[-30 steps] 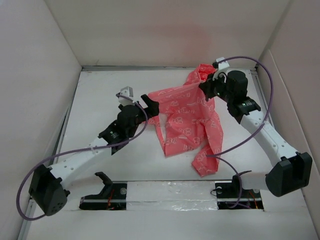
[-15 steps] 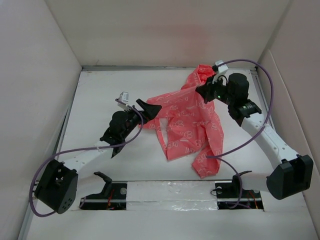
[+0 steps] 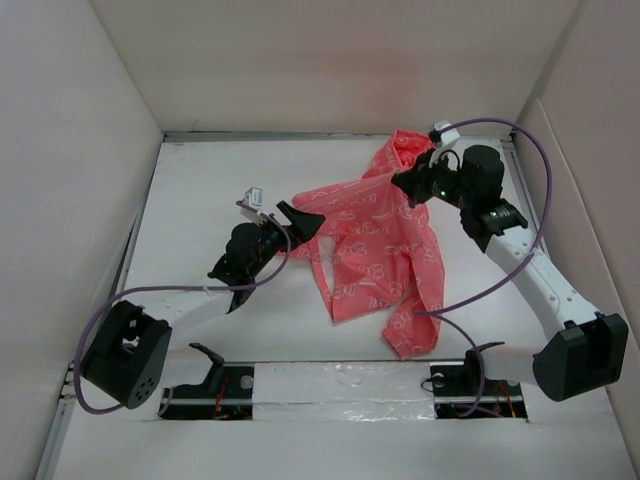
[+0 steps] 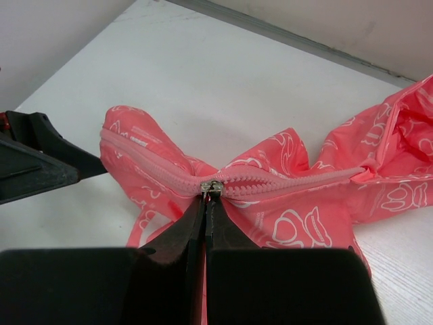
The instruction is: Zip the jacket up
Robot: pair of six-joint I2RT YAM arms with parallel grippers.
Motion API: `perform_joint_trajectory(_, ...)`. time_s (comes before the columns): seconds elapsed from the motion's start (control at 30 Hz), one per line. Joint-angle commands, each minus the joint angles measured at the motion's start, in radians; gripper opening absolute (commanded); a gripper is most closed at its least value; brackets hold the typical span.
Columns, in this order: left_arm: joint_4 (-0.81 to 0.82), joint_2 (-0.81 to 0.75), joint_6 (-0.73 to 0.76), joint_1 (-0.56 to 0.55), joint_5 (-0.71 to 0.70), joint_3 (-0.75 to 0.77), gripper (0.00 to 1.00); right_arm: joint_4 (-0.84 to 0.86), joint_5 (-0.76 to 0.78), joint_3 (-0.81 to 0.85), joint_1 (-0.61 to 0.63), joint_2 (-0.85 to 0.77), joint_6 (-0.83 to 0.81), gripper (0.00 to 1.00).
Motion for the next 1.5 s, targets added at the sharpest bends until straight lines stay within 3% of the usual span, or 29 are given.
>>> perform_joint_trajectory(0.0,0.060,-0.001,0.045,0.013,-0.017,0.018,0.99,0.096,-0.048,0.044,-0.009,-0.043,0.007,0.00)
perform_joint_trajectory(0.37,0.406,0.116,0.032,0.034,0.057,0.008,0.98,0.088,-0.087,0.038,-0.018,-0.049,0.012,0.00)
perform_joint_trajectory(0.43,0.490,0.139,0.006,0.043,0.104,0.006,0.77,0.088,-0.089,0.038,-0.018,-0.041,0.012,0.00)
perform_joint_trajectory(0.47,0.522,0.139,-0.001,0.043,0.121,0.002,0.57,0.087,-0.091,0.039,-0.018,-0.037,0.011,0.00)
perform_joint_trajectory(0.5,0.546,0.136,-0.004,0.043,0.150,-0.006,0.13,0.079,-0.091,0.039,-0.027,-0.027,0.012,0.00)
perform_joint_trajectory(0.53,0.540,0.110,-0.007,0.043,0.161,-0.006,0.00,0.075,-0.091,0.045,-0.027,-0.023,0.012,0.00)
perform_joint_trajectory(0.67,0.356,-0.086,0.033,0.069,0.143,-0.021,0.00,0.033,-0.078,0.068,-0.027,-0.015,-0.003,0.00)
perform_joint_trajectory(0.83,-0.178,-0.523,0.203,0.082,-0.127,0.075,0.00,-0.080,0.055,0.159,-0.038,0.019,-0.057,0.00)
perform_joint_trajectory(0.9,-0.276,-0.606,0.217,0.056,-0.271,0.121,0.00,-0.120,0.101,0.217,-0.049,0.057,-0.089,0.00)
perform_joint_trajectory(0.93,-0.311,-0.664,0.216,0.056,-0.275,0.133,0.00,-0.143,0.104,0.241,-0.059,0.074,-0.110,0.00)
perform_joint_trajectory(1.03,-0.461,-0.703,0.241,0.056,-0.290,0.256,0.00,-0.227,0.130,0.338,-0.070,0.147,-0.158,0.00)
perform_joint_trajectory(1.17,-0.624,-0.702,0.314,0.056,-0.334,0.428,0.00,-0.183,0.206,0.370,-0.119,0.215,-0.125,0.00)
perform_joint_trajectory(1.23,-0.663,-0.680,0.334,0.056,-0.344,0.483,0.00,-0.223,0.171,0.412,-0.119,0.261,-0.121,0.00)
perform_joint_trajectory(1.37,-0.730,-0.555,0.292,0.056,-0.207,0.517,0.00,-0.131,0.035,0.393,-0.108,0.241,-0.080,0.00)
perform_joint_trajectory(1.4,-0.738,-0.524,0.276,0.056,-0.169,0.499,0.13,-0.129,0.014,0.392,-0.099,0.234,-0.083,0.00)
perform_joint_trajectory(1.47,-0.699,-0.426,0.242,0.056,-0.108,0.470,0.50,-0.122,0.005,0.381,-0.099,0.206,-0.088,0.00)
